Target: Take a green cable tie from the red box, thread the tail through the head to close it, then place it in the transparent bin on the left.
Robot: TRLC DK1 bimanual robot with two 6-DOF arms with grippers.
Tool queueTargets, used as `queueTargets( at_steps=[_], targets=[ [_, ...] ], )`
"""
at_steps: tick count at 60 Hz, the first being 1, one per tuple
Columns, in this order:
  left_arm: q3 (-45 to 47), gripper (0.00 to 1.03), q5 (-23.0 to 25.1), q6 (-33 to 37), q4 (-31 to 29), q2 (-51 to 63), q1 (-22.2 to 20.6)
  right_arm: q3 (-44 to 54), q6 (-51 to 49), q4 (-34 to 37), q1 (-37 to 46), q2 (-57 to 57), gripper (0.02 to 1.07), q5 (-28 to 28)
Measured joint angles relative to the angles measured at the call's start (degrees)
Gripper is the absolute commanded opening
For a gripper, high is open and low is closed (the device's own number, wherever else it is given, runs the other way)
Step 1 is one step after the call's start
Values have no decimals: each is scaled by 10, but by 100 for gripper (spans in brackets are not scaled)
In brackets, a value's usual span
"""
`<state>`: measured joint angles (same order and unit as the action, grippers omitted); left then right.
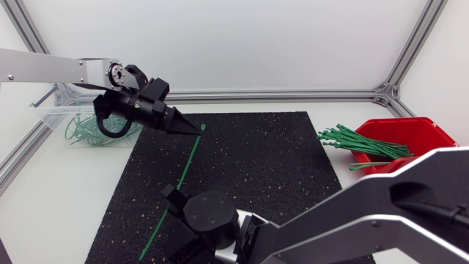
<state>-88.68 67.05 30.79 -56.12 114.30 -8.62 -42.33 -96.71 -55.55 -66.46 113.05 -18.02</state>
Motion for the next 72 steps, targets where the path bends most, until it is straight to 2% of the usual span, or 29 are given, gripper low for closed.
queueTargets(
  at_steps=[72],
  targets=[
    [-11,3,0,8,-10,2,4,31,16,-5,-100,0,10,-28]
  ],
)
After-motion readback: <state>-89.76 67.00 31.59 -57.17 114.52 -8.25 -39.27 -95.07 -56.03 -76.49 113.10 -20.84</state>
